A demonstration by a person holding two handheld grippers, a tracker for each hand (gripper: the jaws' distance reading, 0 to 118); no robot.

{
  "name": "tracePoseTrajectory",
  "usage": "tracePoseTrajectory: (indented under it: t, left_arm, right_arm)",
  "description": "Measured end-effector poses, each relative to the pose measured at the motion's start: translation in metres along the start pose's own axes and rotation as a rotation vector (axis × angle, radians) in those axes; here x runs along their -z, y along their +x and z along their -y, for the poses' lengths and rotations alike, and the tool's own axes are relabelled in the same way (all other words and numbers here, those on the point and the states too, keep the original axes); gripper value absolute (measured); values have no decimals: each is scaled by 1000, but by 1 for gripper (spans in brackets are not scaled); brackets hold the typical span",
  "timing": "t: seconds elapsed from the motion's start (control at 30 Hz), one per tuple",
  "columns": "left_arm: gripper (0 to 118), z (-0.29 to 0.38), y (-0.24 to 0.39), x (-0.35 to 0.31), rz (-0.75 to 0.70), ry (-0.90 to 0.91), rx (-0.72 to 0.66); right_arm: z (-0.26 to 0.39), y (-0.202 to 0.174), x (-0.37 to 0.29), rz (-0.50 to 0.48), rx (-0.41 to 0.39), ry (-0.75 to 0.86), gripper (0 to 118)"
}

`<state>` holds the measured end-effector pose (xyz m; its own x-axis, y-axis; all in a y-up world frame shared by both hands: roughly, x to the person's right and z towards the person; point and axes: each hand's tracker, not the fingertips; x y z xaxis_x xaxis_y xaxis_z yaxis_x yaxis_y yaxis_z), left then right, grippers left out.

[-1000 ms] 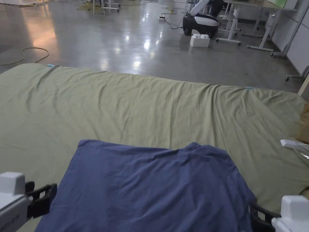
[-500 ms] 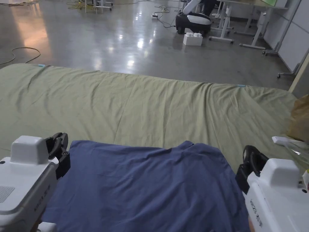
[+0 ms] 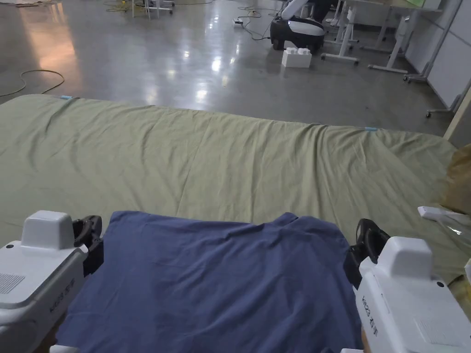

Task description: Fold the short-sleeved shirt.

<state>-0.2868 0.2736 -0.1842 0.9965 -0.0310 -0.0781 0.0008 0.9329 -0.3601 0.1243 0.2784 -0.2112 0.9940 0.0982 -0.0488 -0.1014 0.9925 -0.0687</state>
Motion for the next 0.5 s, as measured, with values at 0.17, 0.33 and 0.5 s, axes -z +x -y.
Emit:
tracePoseTrajectory:
  t: [0.17, 0.33, 0.5]
  left_arm:
    - [1, 32, -34, 5, 10, -255, -55]
    - [22, 75, -57, 6, -22, -479, -24]
    - [56, 112, -75, 11, -79, -646, -60]
  right_arm:
    - [15, 3, 2, -15, 16, -73, 2]
    - [31, 1, 4, -40, 12, -128, 2]
    - [40, -4, 5, -52, 8, -159, 2]
